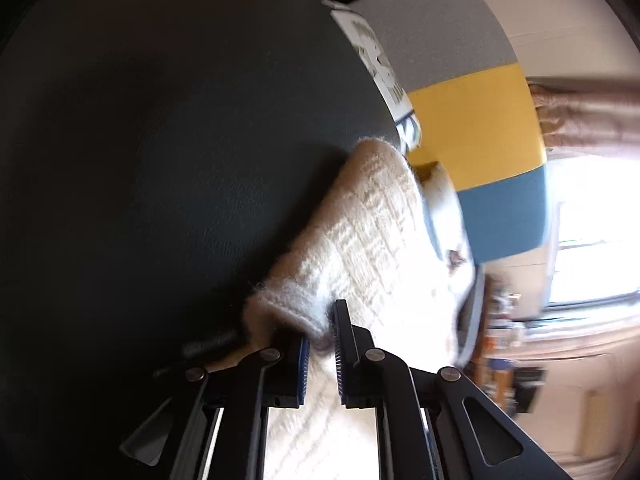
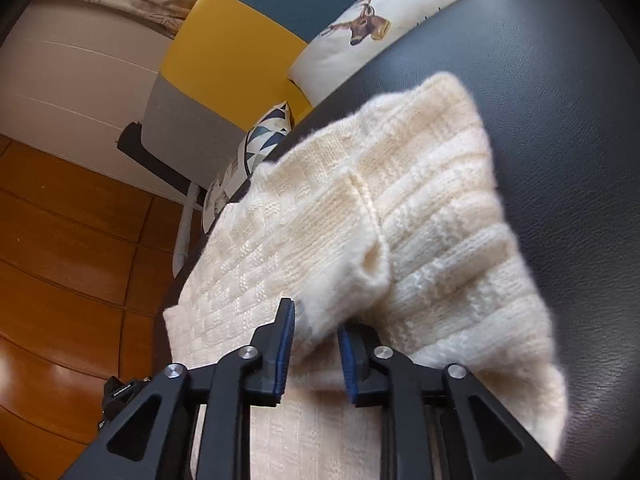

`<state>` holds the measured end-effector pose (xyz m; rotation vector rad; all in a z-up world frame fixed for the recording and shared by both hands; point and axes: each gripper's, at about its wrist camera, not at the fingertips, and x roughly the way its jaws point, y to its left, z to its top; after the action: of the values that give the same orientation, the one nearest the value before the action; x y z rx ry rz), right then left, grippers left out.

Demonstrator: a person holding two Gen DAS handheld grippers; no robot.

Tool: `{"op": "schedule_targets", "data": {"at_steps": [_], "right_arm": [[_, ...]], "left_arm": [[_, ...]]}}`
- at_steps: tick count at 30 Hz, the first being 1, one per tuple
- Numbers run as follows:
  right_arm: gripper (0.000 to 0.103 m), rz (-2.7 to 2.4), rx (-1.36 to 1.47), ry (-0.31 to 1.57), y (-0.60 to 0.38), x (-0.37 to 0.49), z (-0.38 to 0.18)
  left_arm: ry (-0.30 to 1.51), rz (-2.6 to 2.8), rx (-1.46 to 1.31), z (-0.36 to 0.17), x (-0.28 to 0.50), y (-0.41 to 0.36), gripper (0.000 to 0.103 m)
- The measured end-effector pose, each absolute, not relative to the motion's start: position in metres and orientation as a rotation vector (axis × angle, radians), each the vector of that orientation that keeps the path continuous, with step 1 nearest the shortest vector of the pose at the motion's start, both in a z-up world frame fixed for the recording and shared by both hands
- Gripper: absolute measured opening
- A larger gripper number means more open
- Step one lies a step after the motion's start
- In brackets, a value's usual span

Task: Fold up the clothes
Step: 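Open the left gripper to lay the sleeve on the body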

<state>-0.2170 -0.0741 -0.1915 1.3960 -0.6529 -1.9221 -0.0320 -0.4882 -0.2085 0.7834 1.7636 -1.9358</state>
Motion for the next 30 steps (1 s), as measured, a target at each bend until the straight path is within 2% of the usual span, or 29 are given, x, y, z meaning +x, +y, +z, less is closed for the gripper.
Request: {"op": "schedule_targets", "data": {"at_steps": [7,9,15,19,22,25,28,30], "right_arm": [[0.025,-2.017,1.333,-0.517,-0.065,-0.198,-0.163],[0.025,-2.025,1.314,-0.469,-0.068,-0.191,-0.155],[0.025,-1.997,1.275,-0.339,-0.110,-0.178,-0.145],[0.025,-1.965,1.264,-0.339,-0.134,-0.177,-0.144],[0.025,-1.952,1.268,-0.351,-0.146,-0.183,-0.145],[0.025,-1.960,1.322,-0.288,-0.159,-0.189,-0.157],[0.021,-1.963,1.391,-0.264,-0.161,-0.191,-0.179],[0.018,-1.959,1.382,-0.299,-0.156,-0.192,-0.182]], "left_arm": [[1.948,-1.924,0.683,-0.206,-0.019,-0.510,0.018],[2.007,-1.915,0.659,-0.205,-0.021,-0.508,0.025],[2.161,-1.848,0.616,-0.200,-0.004,-0.477,0.032],[2.141,-1.783,0.622,-0.214,-0.003,-0.477,0.032],[2.057,-1.728,0.596,-0.218,0.000,-0.488,0.032],[2.063,-1.709,0.533,-0.220,-0.012,-0.493,0.032],[1.910,-1.787,0.503,-0.205,-0.008,-0.493,0.031],[1.890,-1.793,0.499,-0.204,-0.007,-0.494,0.030]]}}
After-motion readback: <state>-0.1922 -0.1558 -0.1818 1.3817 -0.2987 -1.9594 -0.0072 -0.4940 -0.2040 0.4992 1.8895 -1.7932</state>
